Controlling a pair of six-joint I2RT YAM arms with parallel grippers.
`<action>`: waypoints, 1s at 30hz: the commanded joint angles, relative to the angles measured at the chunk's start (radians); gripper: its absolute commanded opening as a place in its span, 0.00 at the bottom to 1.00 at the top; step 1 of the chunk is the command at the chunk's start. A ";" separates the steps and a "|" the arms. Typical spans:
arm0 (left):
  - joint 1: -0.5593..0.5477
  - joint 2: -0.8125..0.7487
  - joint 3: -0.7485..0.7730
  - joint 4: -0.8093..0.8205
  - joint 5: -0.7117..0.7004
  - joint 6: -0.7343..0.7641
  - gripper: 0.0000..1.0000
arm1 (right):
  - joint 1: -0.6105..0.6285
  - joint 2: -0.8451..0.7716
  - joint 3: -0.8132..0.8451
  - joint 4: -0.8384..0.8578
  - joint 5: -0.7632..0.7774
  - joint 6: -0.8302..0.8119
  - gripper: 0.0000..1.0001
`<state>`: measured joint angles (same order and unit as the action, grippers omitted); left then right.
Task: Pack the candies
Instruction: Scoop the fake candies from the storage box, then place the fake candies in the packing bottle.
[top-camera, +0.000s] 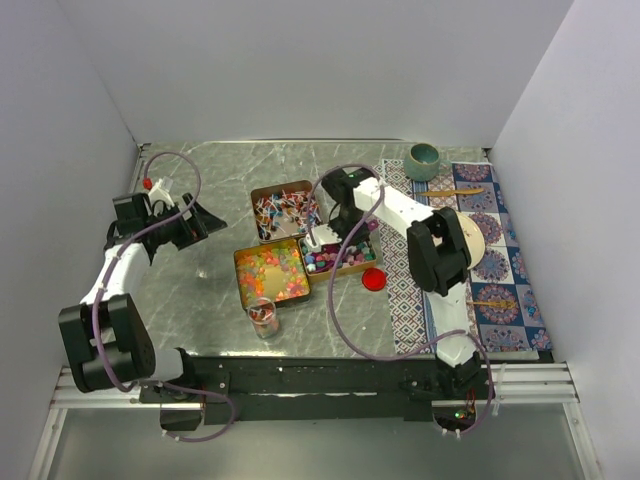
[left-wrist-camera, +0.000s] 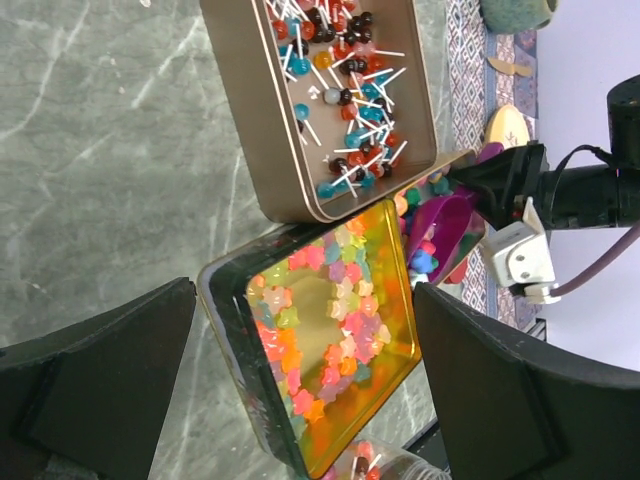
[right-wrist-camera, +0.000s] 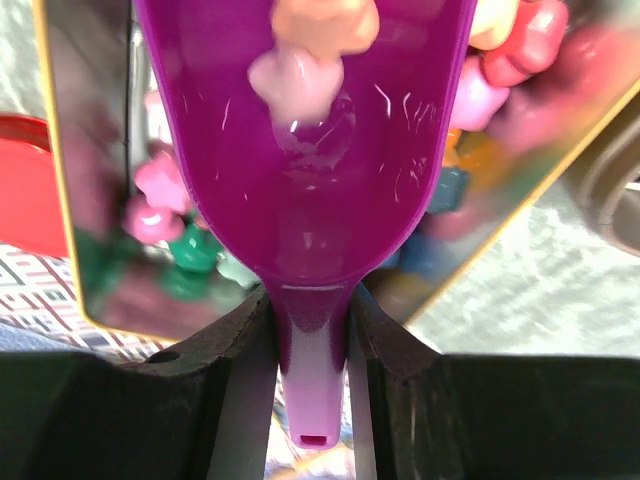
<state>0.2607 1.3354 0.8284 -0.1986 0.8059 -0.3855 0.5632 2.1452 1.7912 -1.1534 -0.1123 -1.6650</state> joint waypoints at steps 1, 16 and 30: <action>0.008 0.025 0.063 -0.008 -0.010 0.046 0.97 | -0.035 -0.056 -0.061 0.030 -0.176 0.069 0.00; 0.011 0.087 0.126 -0.041 -0.040 0.082 0.97 | -0.140 -0.235 -0.231 0.279 -0.366 0.327 0.00; 0.046 0.012 0.104 -0.062 -0.180 0.060 0.97 | 0.010 -0.395 -0.063 0.137 -0.323 0.534 0.00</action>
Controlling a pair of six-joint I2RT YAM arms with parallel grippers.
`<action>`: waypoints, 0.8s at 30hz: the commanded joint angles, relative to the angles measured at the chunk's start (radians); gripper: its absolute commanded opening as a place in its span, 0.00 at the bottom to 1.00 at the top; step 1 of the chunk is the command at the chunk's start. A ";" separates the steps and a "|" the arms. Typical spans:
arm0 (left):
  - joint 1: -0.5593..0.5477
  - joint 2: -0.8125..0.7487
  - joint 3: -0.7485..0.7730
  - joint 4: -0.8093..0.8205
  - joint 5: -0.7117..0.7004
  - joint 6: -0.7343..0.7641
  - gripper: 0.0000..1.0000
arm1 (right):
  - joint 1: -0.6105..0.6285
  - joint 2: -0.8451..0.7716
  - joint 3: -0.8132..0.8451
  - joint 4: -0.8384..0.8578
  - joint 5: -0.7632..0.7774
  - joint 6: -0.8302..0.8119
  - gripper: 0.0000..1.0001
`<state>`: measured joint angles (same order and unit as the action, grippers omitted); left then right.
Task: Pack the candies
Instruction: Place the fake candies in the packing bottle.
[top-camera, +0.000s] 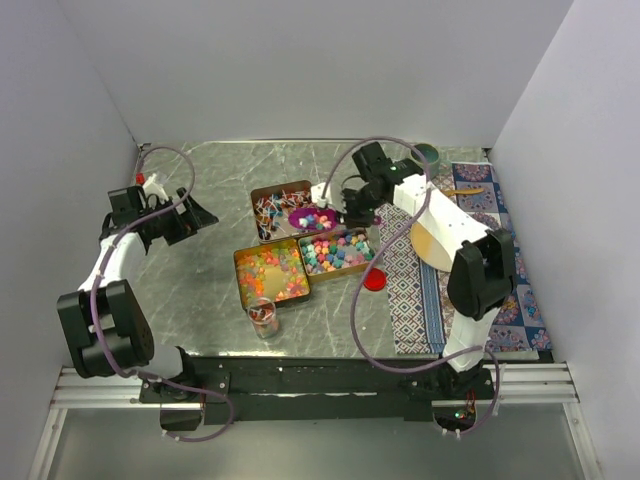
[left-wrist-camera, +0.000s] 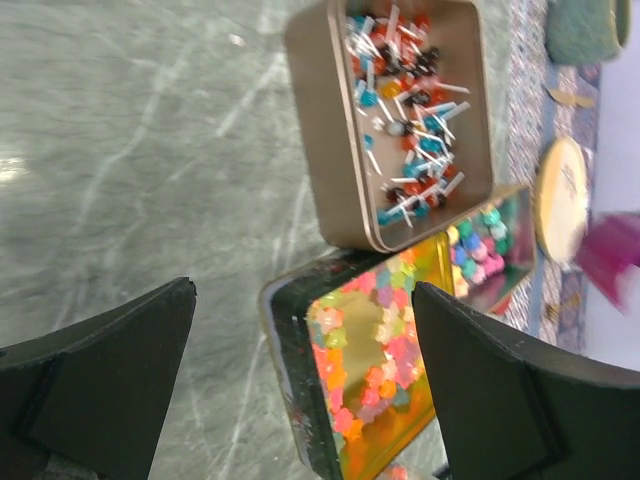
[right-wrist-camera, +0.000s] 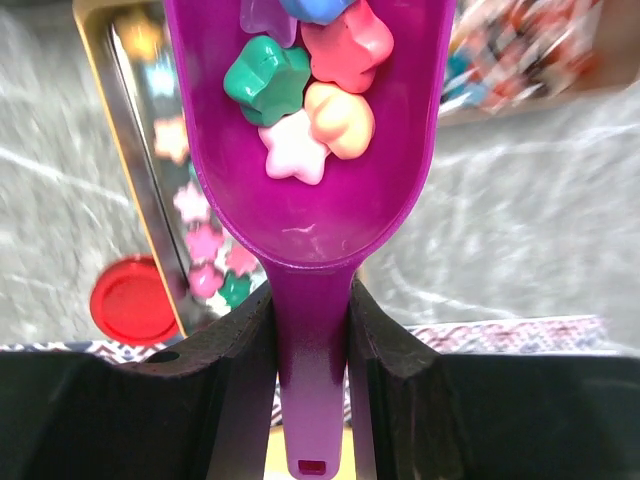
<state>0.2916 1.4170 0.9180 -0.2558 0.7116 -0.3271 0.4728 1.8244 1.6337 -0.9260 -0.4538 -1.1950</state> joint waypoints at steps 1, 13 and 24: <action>0.015 -0.082 0.009 -0.005 -0.110 -0.010 0.97 | 0.131 -0.082 0.104 -0.117 0.038 0.045 0.00; 0.073 -0.239 -0.018 -0.085 -0.333 -0.033 0.97 | 0.395 -0.114 0.132 -0.252 0.204 0.031 0.00; 0.100 -0.302 -0.036 -0.063 -0.347 -0.050 0.97 | 0.535 -0.074 0.088 -0.284 0.418 0.026 0.00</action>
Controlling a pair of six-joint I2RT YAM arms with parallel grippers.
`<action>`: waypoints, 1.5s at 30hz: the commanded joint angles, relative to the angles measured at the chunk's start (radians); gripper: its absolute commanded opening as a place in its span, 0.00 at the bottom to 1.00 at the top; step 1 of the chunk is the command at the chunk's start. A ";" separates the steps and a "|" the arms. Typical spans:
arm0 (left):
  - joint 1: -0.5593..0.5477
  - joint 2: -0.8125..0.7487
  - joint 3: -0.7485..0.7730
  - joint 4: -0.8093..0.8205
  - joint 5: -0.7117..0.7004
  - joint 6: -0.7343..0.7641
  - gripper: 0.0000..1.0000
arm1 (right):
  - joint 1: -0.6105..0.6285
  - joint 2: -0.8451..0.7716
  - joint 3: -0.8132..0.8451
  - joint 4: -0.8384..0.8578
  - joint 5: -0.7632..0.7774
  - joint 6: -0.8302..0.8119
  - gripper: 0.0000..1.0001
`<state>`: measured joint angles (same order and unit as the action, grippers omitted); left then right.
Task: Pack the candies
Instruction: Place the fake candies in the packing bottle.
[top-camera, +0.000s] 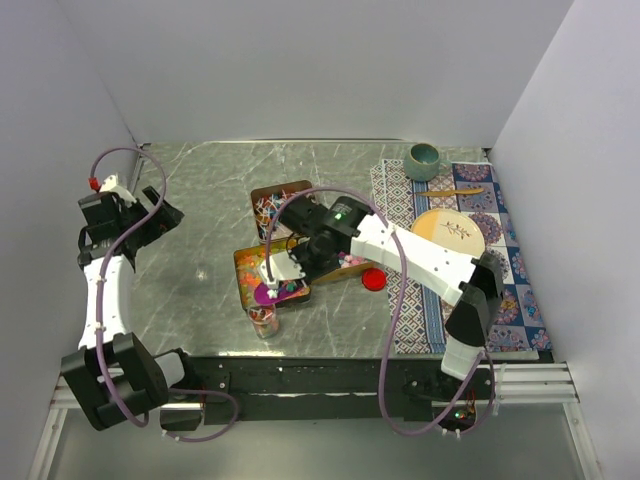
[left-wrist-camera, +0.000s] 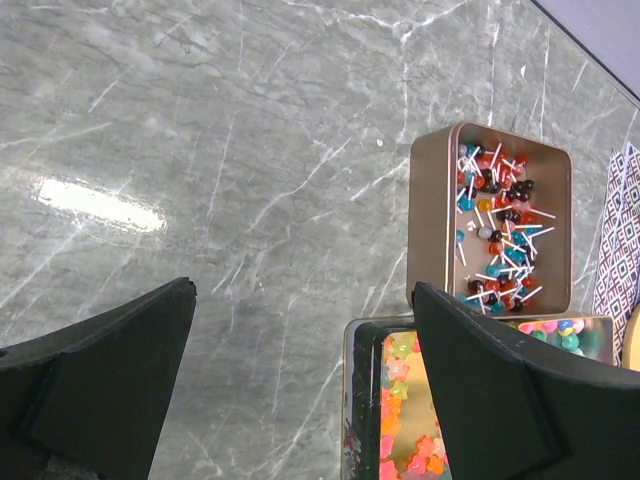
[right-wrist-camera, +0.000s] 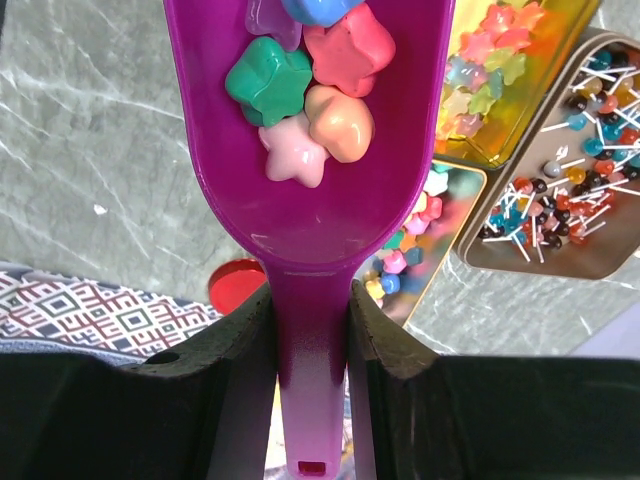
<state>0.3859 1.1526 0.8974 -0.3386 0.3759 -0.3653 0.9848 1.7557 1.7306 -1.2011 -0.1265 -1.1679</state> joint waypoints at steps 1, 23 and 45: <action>0.008 -0.043 -0.018 0.021 -0.015 -0.023 0.97 | 0.028 -0.001 -0.012 -0.006 0.103 0.004 0.00; 0.033 -0.117 -0.068 0.076 0.018 -0.050 0.97 | 0.130 0.103 0.073 -0.066 0.399 -0.030 0.00; 0.036 -0.145 -0.091 0.113 0.041 -0.075 0.97 | 0.215 0.205 0.224 -0.212 0.602 0.016 0.00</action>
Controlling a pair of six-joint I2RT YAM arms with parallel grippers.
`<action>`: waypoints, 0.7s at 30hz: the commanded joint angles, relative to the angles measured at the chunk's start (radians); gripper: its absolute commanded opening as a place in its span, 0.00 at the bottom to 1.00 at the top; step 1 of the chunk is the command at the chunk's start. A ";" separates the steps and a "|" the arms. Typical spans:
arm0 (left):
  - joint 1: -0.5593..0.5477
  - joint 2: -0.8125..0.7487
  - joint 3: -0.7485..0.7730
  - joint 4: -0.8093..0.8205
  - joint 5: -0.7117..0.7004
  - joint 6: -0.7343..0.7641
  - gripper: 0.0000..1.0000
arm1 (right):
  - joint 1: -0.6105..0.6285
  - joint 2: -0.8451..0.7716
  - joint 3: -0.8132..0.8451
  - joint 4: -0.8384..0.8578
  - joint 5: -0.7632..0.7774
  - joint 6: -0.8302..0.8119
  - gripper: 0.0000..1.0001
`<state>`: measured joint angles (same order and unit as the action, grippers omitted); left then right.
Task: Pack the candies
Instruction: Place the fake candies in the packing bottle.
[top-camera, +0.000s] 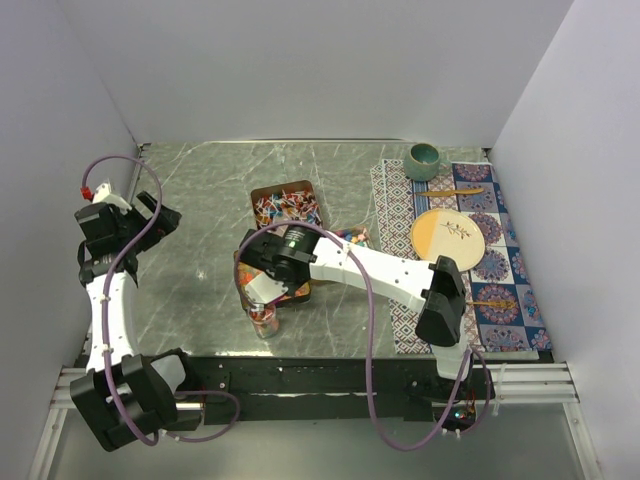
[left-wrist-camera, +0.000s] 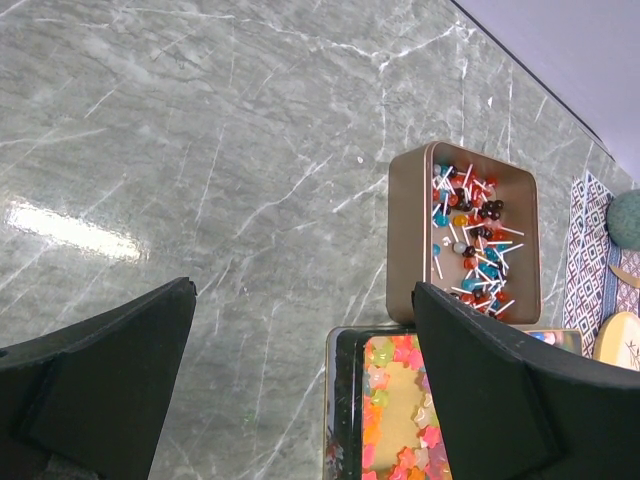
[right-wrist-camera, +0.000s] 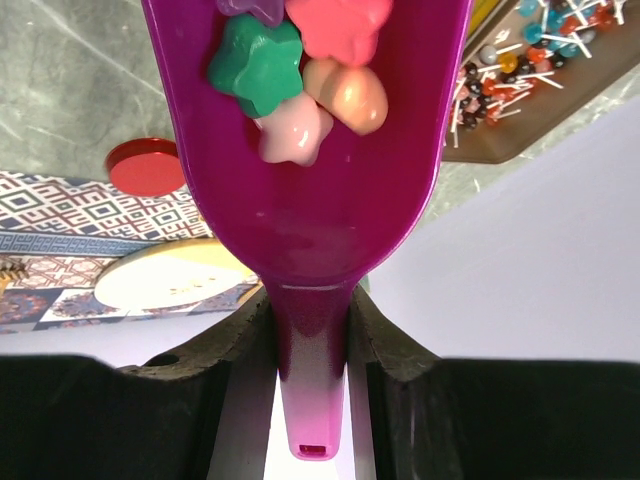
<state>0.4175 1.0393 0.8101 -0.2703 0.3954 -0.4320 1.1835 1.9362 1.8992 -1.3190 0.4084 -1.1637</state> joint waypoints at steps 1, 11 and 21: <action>0.004 -0.032 -0.005 0.046 0.023 -0.008 0.97 | 0.019 0.026 0.055 -0.095 0.079 0.010 0.00; 0.004 -0.019 0.012 0.043 0.034 -0.017 0.97 | 0.042 0.021 0.054 -0.109 0.121 -0.005 0.00; 0.004 -0.018 0.014 0.045 0.045 -0.025 0.97 | 0.053 0.006 0.037 -0.120 0.159 -0.001 0.00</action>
<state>0.4175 1.0328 0.8062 -0.2665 0.4156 -0.4427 1.2266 1.9518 1.9144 -1.3235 0.5087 -1.1610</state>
